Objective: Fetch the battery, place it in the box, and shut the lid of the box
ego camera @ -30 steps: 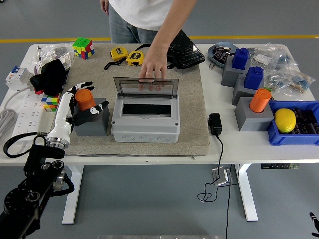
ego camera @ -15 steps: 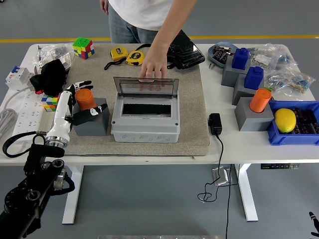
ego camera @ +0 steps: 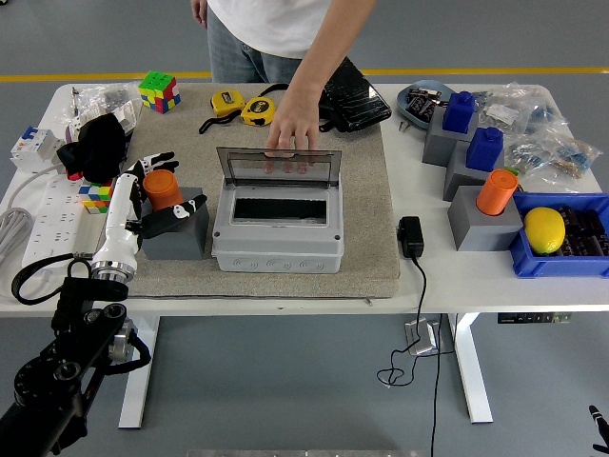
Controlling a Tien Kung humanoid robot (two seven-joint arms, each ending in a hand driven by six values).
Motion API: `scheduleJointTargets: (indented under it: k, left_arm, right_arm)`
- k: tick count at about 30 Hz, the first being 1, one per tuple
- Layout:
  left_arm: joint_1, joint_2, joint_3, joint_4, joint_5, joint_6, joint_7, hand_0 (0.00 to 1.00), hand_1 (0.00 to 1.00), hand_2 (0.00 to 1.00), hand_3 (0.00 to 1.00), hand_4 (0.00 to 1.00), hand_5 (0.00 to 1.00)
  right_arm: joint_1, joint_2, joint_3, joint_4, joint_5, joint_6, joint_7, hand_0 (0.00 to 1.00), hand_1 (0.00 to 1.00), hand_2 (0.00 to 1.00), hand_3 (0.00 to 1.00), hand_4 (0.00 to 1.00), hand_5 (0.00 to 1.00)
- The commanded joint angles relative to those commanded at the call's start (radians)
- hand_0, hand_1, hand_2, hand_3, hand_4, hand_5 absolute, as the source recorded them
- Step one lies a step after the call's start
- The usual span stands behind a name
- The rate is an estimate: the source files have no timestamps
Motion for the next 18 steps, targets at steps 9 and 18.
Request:
scheduleJointTargets:
  k: [9,18]
  left_arm:
    - [-0.009,-0.009,0.009,0.017,-0.008,0.001,-0.005,0.646,0.735,0.666,0.671,0.998,0.078]
    - [-0.016,-0.013,0.018,0.046,-0.024,-0.002,-0.012,0.637,0.725,0.608,0.609,0.998,0.071]
  right_arm:
    - [-0.001,-0.001,0.0,0.0,-0.004,0.0,-0.001,0.846,0.817,0.777,0.805,0.998,0.998]
    - [-0.006,0.002,-0.007,0.0,0.001,0.0,-0.001,0.845,0.816,0.777,0.805,0.998,0.998]
